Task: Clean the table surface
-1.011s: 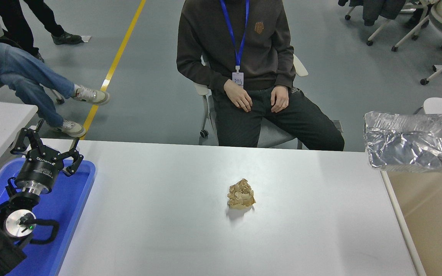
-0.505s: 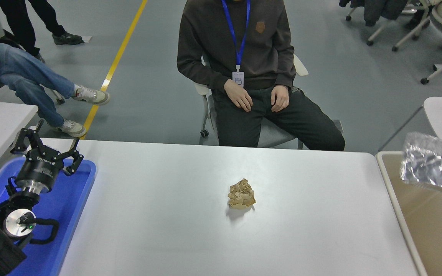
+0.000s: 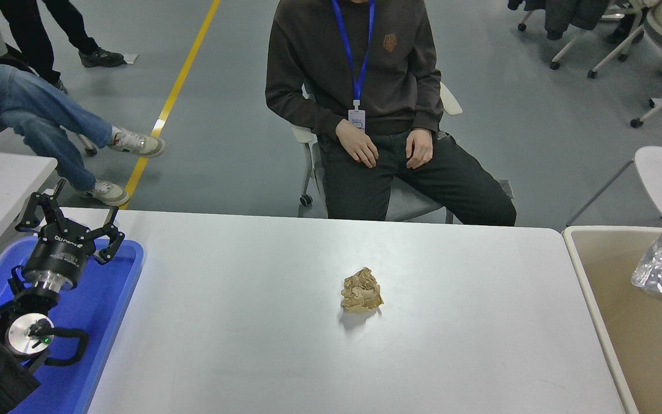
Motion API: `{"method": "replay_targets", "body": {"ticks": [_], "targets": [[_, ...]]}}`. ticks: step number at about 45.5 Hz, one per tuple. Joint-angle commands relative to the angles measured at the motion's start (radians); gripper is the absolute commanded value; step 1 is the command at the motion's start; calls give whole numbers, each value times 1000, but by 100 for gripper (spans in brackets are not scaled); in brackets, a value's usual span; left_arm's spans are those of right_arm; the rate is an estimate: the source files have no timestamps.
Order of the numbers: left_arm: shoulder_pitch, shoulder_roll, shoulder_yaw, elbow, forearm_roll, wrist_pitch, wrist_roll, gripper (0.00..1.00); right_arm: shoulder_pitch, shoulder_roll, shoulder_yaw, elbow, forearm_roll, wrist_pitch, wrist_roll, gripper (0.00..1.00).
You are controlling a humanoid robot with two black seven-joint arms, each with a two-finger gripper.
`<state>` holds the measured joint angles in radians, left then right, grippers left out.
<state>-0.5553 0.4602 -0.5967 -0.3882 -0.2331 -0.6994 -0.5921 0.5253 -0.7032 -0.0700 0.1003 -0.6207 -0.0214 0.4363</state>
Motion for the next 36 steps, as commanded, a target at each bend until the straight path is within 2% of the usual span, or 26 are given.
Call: {"method": "replay_targets", "body": {"ticks": [1,22,36], "targets": [[0,0,0,0,0,0,0,100,-53,119,1,-123,128,-8,-45,0],[0,0,0,0,0,0,0,100,-87,235,16,-129,318,-87,-197,0],[0,0,0,0,0,0,0,100,-110,286,18,-128,380,-89,-217,0]]}}
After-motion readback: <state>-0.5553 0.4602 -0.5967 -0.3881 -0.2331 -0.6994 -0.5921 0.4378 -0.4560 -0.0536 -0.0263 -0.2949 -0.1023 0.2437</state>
